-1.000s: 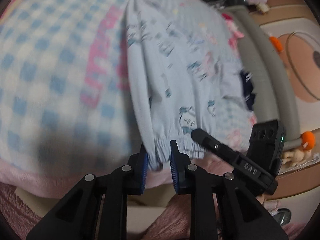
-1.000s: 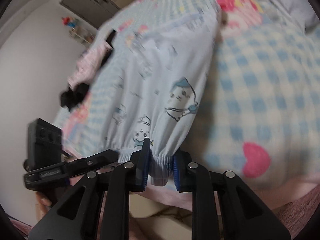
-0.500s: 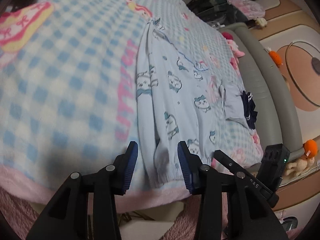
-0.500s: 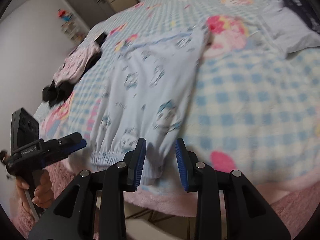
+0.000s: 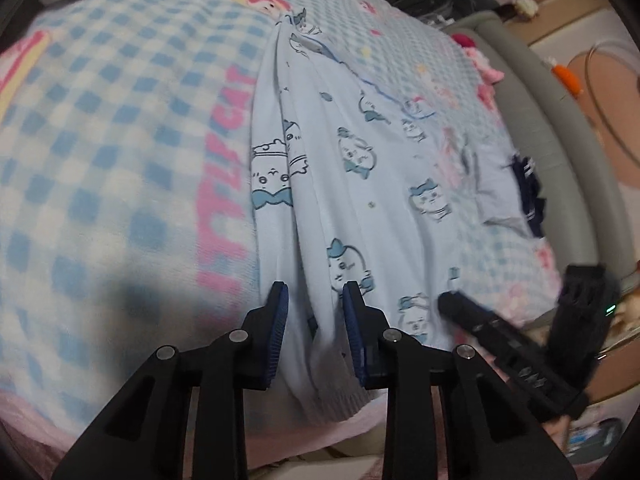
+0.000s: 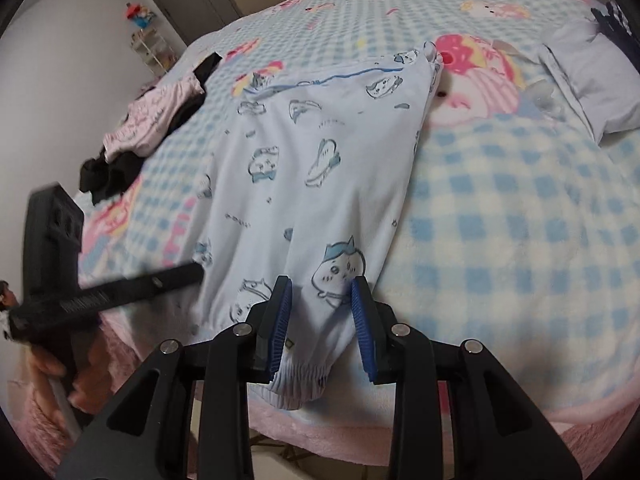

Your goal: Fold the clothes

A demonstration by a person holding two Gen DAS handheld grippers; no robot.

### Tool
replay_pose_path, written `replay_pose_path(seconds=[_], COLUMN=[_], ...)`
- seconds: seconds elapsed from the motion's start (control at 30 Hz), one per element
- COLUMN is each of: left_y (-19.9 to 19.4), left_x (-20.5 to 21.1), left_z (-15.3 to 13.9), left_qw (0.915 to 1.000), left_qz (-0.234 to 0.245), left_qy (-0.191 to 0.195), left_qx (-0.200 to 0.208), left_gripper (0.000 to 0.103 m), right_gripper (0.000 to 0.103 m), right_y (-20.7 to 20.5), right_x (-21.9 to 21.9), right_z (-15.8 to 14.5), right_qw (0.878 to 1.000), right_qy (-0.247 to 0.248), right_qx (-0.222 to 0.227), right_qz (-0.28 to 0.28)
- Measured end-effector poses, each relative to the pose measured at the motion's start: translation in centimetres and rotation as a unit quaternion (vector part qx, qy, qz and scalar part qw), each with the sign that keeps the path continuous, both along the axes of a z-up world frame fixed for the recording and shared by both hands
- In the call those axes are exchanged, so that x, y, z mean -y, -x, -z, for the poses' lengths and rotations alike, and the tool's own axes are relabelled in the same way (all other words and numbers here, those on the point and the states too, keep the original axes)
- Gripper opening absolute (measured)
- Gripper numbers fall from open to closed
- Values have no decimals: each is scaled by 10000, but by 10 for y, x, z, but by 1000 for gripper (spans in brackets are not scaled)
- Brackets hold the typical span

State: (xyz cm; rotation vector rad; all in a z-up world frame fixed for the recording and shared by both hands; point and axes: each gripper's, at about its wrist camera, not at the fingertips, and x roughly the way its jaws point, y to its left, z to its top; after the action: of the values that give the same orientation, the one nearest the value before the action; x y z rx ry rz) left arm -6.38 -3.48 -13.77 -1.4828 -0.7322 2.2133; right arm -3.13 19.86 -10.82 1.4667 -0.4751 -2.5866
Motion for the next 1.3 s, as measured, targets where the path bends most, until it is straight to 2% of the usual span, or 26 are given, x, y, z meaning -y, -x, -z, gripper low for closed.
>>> replay_pose_path(seconds=[0.07,0.13,0.2,0.27,0.37,0.53,0.63,0.7,0.77,0.83,0.93,0.97,1.0,1.07,1.2,1.3], left_y=[0,-1,0,2,-4,-19,-17,-14,-12,-13,-7,-5,-2,4,15,19], left_x=[4,5,3,0,3,23,28,29,30,33,20,13,6,-7,-34,-44], left_z=[-2,-6,-4,0,-4,-13,0,12,19,7,-1,-2,-3,-6,-11,-12], left_qw=[9996,9988,9992,9997,9994,9974,9981,9986,9983,9981,9983,9981,9977,9961,9897,9855], left_qz=[22,4,-35,-64,-235,-598,-579,-512,-511,-604,-448,-356,-265,-81,287,437], left_qy=[-288,-437,-327,-163,13,-13,164,119,72,104,354,465,576,796,1235,1463], left_qx=[-76,-228,-213,-165,-252,-399,-145,100,260,112,-102,-171,-241,-381,-659,-744], left_gripper=[12,12,9,2,1,1,1,1,3,12,16,21,32,42,42,41], right_gripper=[31,31,31,31,31,32,37,37,37,37,37,37,37,37,37,38], right_y=[-1,0,1,2,2,-2,2,8,13,12,9,8,12,19,38,35], right_x=[-2,-8,-11,-10,-14,-22,-26,-22,-19,-21,-22,-22,-18,-10,9,14], right_z=[1,0,-5,-8,-9,-8,-7,-4,9,14,-2,-9,-13,-23,-14,-4], right_qw=[9999,9992,9984,9985,9981,9976,9974,9973,9957,9951,9956,9956,9959,9959,9967,9961], right_qy=[52,253,375,209,116,16,26,-272,-620,-642,-636,-656,-696,-774,-793,-877], right_qx=[12,45,-53,-125,-112,-88,-87,-31,216,349,119,21,-68,-246,-113,-23], right_qz=[101,297,430,489,595,680,711,680,655,668,673,662,578,405,107,118])
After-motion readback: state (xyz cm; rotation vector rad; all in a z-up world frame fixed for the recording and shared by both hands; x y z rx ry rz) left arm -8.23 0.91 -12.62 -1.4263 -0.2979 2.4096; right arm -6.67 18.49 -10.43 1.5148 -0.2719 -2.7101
